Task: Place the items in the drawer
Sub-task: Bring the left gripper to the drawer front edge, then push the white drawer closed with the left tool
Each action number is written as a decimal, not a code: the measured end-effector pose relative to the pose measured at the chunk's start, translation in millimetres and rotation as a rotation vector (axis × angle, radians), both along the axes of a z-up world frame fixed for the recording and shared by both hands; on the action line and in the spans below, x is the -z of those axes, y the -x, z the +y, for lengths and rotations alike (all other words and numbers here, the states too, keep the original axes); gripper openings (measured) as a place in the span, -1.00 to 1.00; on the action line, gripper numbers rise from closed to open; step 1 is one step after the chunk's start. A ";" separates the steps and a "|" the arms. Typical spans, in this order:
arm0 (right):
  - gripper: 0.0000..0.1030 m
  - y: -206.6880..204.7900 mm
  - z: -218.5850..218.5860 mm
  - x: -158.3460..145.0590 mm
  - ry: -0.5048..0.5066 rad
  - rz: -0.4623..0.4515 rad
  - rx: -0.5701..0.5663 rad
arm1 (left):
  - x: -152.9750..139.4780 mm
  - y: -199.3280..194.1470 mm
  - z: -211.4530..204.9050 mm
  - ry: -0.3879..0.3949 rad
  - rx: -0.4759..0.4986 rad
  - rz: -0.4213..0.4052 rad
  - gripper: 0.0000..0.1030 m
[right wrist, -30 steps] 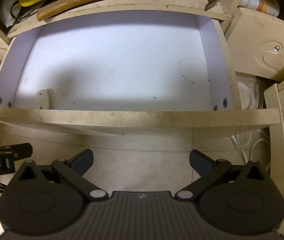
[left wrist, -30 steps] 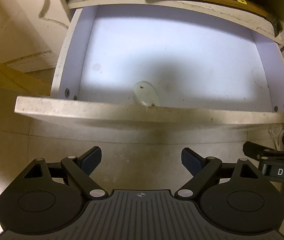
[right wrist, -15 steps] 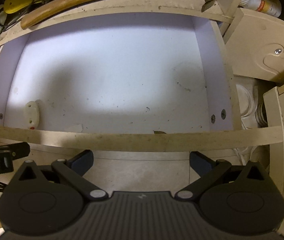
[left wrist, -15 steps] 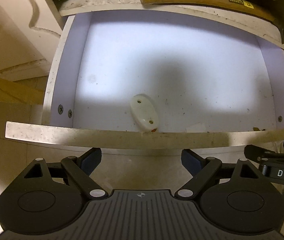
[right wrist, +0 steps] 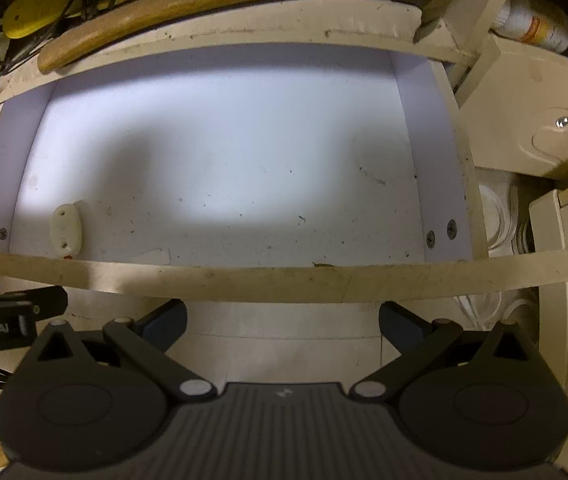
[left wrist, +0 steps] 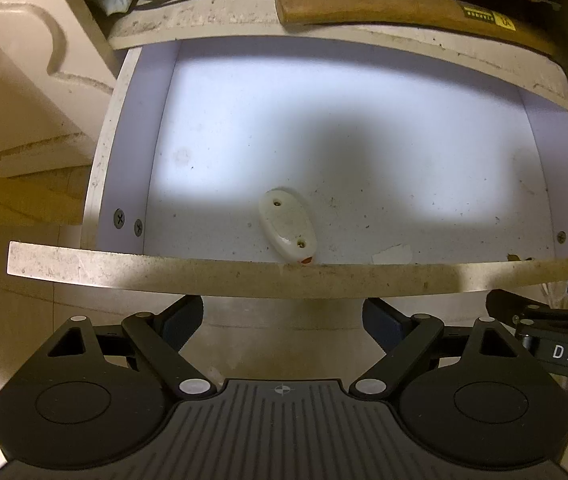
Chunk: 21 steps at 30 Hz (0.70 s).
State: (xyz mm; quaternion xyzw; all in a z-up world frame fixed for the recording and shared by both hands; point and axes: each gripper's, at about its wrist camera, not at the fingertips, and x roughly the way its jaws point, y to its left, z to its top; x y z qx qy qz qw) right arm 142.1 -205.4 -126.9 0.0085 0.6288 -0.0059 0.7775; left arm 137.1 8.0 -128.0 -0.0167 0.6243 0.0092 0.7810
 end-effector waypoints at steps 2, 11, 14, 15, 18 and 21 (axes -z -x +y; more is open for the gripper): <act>0.99 -2.2 -0.4 0.1 -0.002 0.000 0.002 | -0.3 -1.8 0.9 0.003 0.000 -0.001 0.71; 0.99 -8.9 -0.2 2.2 0.001 -0.010 0.000 | -1.8 -7.0 5.0 0.023 -0.006 -0.007 0.71; 0.99 -11.0 -0.4 2.8 -0.002 -0.014 0.002 | -1.2 -9.2 6.9 0.029 -0.005 -0.007 0.71; 0.99 -11.9 -0.4 2.9 -0.003 -0.017 0.002 | -0.7 -9.2 7.1 0.030 -0.005 -0.008 0.71; 0.99 -8.2 1.0 3.6 0.001 -0.025 0.002 | 0.7 -5.4 6.6 0.030 -0.005 -0.012 0.71; 0.99 -7.2 1.9 4.8 0.003 -0.031 0.003 | 1.4 -1.2 5.7 0.030 -0.005 -0.018 0.71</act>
